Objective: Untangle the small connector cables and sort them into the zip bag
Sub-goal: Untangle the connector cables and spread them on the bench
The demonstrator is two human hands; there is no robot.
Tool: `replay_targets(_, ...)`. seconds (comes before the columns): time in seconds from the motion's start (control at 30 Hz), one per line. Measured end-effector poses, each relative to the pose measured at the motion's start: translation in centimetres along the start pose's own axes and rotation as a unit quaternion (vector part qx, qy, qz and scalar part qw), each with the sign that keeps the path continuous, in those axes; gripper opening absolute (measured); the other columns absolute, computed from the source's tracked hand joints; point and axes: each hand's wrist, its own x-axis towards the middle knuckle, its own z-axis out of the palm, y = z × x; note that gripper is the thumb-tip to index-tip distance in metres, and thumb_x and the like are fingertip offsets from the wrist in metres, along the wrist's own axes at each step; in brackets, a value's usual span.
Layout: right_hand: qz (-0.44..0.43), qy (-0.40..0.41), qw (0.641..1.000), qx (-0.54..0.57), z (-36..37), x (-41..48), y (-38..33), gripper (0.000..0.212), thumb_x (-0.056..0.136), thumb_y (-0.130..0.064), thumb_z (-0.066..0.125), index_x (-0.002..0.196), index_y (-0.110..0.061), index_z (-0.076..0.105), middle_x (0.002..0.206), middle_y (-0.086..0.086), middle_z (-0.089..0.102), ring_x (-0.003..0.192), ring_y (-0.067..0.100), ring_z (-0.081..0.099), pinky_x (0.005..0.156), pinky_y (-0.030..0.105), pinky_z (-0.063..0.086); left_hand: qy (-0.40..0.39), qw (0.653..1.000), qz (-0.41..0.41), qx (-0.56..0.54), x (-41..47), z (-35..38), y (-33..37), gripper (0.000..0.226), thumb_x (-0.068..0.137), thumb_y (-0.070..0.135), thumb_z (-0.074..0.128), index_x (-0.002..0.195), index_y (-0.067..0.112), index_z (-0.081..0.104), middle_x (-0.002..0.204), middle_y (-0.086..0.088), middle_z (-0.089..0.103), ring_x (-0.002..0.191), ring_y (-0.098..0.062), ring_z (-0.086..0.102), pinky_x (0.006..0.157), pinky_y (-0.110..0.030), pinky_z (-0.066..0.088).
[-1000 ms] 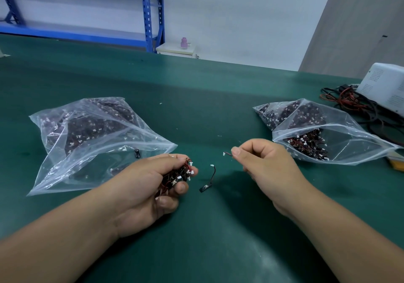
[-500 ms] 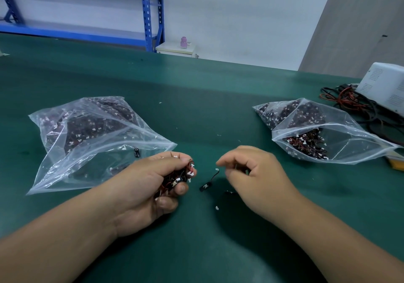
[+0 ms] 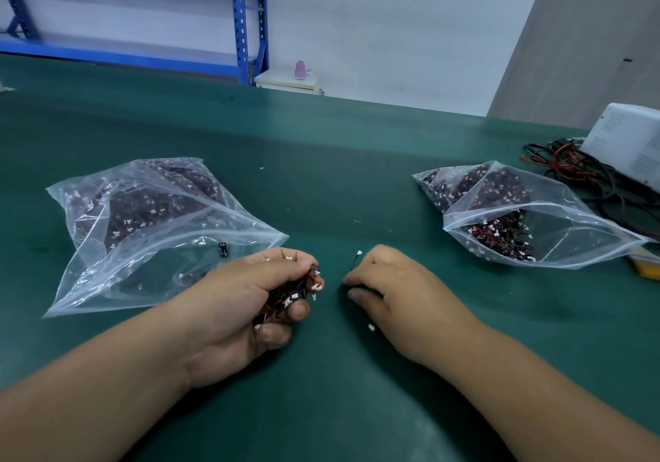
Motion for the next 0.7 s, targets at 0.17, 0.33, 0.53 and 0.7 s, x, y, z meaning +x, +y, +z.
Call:
replay_targets(0.17, 0.078, 0.115, 0.976, 0.166, -1.1, 0.4, 0.9, 0.032, 0.085, 0.004, 0.063, 0.080, -0.027, 0.072, 0.084, -0.011, 0.065, 0.083, -0.001, 0.058, 0.076, 0.010, 0.043, -0.011, 1.000, 0.006, -0.003, 0.0, 0.1, 0.1, 0.012, 0.074, 0.017, 0.069, 0.085, 0.018, 0.073, 0.079, -0.008, 0.064, 0.049, -0.013, 0.048, 0.033, -0.015, 0.024)
replay_targets(0.33, 0.159, -0.050, 0.967, 0.192, -2.8, 0.3, 1.7, 0.032, 0.071, 0.000, 0.065, 0.075, -0.032, 0.069, 0.060, -0.014, 0.061, 0.053, 0.000, 0.049, 0.054, 0.018, 0.042, -0.012, 1.000, 0.007, -0.009, -0.2, 0.0, 0.2, 0.025, 0.064, 0.009, 0.067, 0.085, 0.017, 0.078, 0.076, -0.007, 0.065, 0.050, -0.014, 0.050, 0.034, -0.016, 0.024)
replay_targets(0.53, 0.104, -0.069, 0.986, 0.109, -2.1, 0.5, 2.4, 0.021, 0.077, -0.021, 0.079, 0.083, -0.037, 0.067, 0.075, -0.017, 0.063, 0.059, -0.002, 0.052, 0.057, 0.014, 0.040, -0.001, 1.000, 0.002, 0.003, -0.2, 0.2, 0.2, 0.025, 0.086, 0.003, 0.059, 0.082, 0.019, 0.078, 0.073, -0.006, 0.060, 0.048, -0.013, 0.047, 0.034, -0.015, 0.022)
replay_targets(0.7, 0.107, 0.071, 0.985, 0.115, -0.6, 0.6, 2.7, 0.026, 0.085, -0.013, 0.073, 0.091, -0.036, 0.064, 0.084, -0.011, 0.061, 0.067, 0.000, 0.050, 0.064, 0.010, 0.038, -0.019, 1.000, 0.008, 0.019, -0.3, 0.2, 0.1, 0.024, 0.091, 0.005, 0.057, 0.085, 0.019, 0.076, 0.070, -0.005, 0.058, 0.047, -0.012, 0.045, 0.035, -0.014, 0.022)
